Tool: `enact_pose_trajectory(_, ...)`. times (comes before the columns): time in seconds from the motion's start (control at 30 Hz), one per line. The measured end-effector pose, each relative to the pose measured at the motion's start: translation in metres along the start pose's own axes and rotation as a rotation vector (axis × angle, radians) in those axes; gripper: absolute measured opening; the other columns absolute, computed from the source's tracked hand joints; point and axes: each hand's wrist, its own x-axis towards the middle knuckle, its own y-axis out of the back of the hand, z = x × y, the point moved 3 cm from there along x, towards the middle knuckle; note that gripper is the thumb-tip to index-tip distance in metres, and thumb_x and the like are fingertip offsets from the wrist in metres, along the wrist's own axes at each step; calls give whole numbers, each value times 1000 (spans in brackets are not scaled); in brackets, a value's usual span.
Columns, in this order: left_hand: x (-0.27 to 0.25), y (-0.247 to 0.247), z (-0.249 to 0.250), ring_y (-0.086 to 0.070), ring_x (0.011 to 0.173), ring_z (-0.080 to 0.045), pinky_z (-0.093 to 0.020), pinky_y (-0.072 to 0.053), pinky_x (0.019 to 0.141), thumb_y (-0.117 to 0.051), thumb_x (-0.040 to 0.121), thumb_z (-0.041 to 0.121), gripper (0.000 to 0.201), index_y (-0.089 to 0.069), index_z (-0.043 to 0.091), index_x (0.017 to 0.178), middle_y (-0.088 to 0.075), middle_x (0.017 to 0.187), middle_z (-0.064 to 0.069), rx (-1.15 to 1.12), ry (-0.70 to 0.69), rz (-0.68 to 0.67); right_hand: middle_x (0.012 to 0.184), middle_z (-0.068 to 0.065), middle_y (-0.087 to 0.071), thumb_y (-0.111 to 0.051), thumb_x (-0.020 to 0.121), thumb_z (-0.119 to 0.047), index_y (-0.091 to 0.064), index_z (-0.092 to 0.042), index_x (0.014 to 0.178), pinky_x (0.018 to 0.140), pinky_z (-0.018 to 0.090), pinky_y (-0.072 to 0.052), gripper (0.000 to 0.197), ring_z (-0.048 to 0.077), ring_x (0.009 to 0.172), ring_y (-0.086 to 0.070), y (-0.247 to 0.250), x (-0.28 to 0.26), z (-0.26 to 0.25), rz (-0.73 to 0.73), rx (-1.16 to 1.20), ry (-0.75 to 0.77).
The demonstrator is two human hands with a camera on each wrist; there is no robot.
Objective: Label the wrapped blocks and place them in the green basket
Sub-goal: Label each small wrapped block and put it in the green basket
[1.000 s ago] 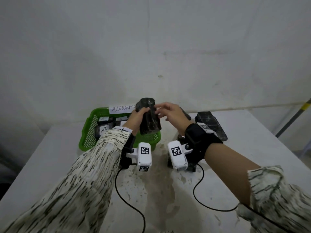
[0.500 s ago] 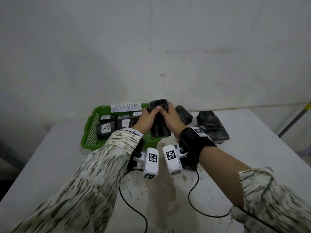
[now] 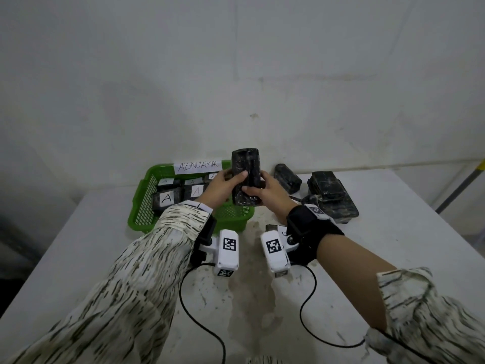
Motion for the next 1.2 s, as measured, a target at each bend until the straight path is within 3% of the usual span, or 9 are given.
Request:
enact_pose_trajectory(0.1,2,1,-8,-57,115,-25,-36,-45,99,-62,88,20,53,-42,7,135,-57,128,-11,94,-9,5,123,11,-62,-65,88,-11,-43,-14,137,85,37,-56,54,24,103,-64,1,0,-1,-26,32,-8)
enact_pose_trajectory(0.23,6,3,-14,-57,115,-28,-34,-47,94,-56,91,12,46,-41,5,135,-57,128,-15,85,-36,59,115,13,-60,-66,83,1,-39,-20,140,90,40,-55,67,25,100,-64,1,-3,-2,-130,23,14)
enact_pose_trajectory(0.37,7,4,-17,-57,113,-33,-43,-49,92,-56,92,12,49,-32,8,134,-55,126,-17,39,-21,94,115,6,-55,-70,85,-12,-28,-29,147,70,19,-55,76,15,97,-63,6,-6,-5,-149,8,31)
enact_pose_trajectory(0.47,7,5,-17,-56,112,-33,-49,-51,86,-56,90,4,48,-28,7,129,-54,121,-19,6,-44,77,119,5,-49,-63,91,-21,-30,-34,143,79,28,-55,63,21,106,-60,9,-11,-6,-138,58,22)
enact_pose_trajectory(0.6,8,8,-19,-55,115,-37,-50,-52,80,-55,89,-3,56,-27,9,137,-53,126,-23,-73,-7,25,118,14,-47,-65,89,-13,-35,-38,136,85,44,-57,61,30,100,-62,10,-15,-9,-151,91,53)
enact_pose_trajectory(0.77,8,9,-16,-52,121,-34,-47,-48,96,-43,94,-2,50,-35,16,139,-55,129,-13,-39,-24,-10,117,16,-57,-77,78,-10,-18,-30,148,76,33,-59,94,27,100,-65,7,-8,-5,-105,2,14)
enact_pose_trajectory(0.87,6,7,-13,-55,118,-32,-44,-50,93,-38,99,19,32,-51,14,127,-61,118,-6,-130,-8,-20,122,16,-59,-78,76,-12,-26,-20,148,75,35,-58,89,28,103,-65,4,-3,0,-70,-32,-11)
enact_pose_trajectory(1.0,6,9,-16,-57,115,-24,-49,-46,98,-44,92,51,50,-51,15,127,-60,124,-9,-205,22,-48,117,11,-64,-77,78,-12,-39,-14,140,72,36,-58,73,27,98,-68,4,-4,0,-87,-27,-35)
enact_pose_trajectory(1.2,15,17,-22,-59,113,-26,-45,-43,103,-71,80,22,59,-42,13,131,-59,125,-14,-30,-54,32,117,6,-64,-75,81,-22,-45,-19,130,85,39,-52,58,21,106,-64,5,-7,1,-171,-62,-106)
